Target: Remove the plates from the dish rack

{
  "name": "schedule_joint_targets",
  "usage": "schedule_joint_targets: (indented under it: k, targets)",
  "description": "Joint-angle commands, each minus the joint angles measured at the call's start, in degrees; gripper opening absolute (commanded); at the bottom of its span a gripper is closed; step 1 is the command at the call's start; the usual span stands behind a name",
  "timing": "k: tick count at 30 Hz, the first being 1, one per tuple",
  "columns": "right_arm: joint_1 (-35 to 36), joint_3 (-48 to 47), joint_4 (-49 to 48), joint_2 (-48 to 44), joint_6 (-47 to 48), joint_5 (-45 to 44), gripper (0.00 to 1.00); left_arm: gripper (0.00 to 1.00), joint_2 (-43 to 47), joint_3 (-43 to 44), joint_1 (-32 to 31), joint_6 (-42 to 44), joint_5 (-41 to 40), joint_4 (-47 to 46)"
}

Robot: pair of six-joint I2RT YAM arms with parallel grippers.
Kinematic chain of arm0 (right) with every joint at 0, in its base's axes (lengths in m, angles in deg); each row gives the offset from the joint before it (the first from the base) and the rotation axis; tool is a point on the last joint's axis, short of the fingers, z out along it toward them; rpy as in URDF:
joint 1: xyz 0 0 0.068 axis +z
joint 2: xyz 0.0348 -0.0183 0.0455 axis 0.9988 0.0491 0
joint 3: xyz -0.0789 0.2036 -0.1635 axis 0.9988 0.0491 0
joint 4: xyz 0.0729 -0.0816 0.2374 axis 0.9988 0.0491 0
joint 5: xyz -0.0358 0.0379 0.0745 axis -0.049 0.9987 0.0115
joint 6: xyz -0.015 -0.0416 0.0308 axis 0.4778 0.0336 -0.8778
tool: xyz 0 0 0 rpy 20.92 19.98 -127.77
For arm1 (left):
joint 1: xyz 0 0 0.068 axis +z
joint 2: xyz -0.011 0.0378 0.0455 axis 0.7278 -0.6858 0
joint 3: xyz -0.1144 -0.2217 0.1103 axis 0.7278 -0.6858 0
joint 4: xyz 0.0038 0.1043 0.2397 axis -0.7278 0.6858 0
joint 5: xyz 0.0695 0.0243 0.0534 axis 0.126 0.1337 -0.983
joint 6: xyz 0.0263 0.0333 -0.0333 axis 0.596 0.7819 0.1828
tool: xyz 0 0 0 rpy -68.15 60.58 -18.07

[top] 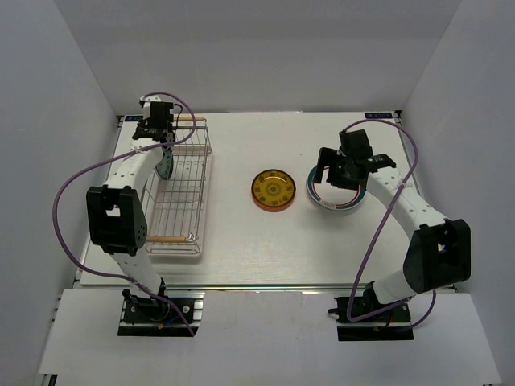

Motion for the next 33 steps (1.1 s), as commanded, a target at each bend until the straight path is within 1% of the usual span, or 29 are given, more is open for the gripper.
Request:
schedule_joint_targets:
  k: [1, 4, 7, 8, 12, 17, 21, 24, 27, 32, 33]
  targets:
    - [-0.7, 1.0, -1.4, -4.1, -1.2, -0.5, 0.89, 0.34, 3.1, -0.6, 0.8, 0.3, 2.7, -2.0]
    - [-0.9, 1.3, -1.9, -5.9, -1.4, -0.5, 0.89, 0.3, 2.9, 0.0, 0.8, 0.0, 2.3, -0.8]
    - [-0.8, 1.2, -1.8, -7.1, -1.8, -0.5, 0.89, 0.19, 3.5, 0.3, 0.8, 0.2, 2.1, -0.4]
    - [-0.9, 1.3, -1.9, -7.3, -1.9, -0.4, 0.89, 0.13, 3.8, 0.3, 0.8, 0.3, 2.0, -0.2]
    - [-1.1, 1.7, -2.2, -8.5, -2.5, -0.3, 0.89, 0.0, 6.0, 0.7, 0.8, 1.2, -0.2, -0.1]
    - [-1.1, 2.6, -3.6, -10.5, -3.1, -0.3, 0.89, 0.0, 10.0, -0.2, 0.8, 6.2, -1.6, -1.5]
    - [-1.0, 2.6, -3.8, -11.3, -3.6, -0.3, 0.89, 0.0, 14.9, -2.7, 0.8, 10.9, 2.4, -4.3]
    - [-1.0, 2.7, -3.8, -11.7, -3.8, -0.1, 0.89, 0.0, 18.4, -4.0, 0.2, 11.9, 4.2, -4.8]
    - [-1.1, 2.7, -4.8, -12.0, -3.5, 0.9, 0.89, 0.0, 22.3, -3.4, -0.3, 11.8, 8.5, -4.0]
    - [-0.5, 1.5, -5.8, -12.2, -1.4, 6.7, 0.89, 0.0, 27.6, -2.7, -0.3, 11.0, 17.3, -4.2]
    - [-1.3, 1.1, -7.1, -12.2, 0.1, 10.2, 0.89, 0.0, 28.6, -3.3, -0.3, 11.0, 22.3, -4.6]
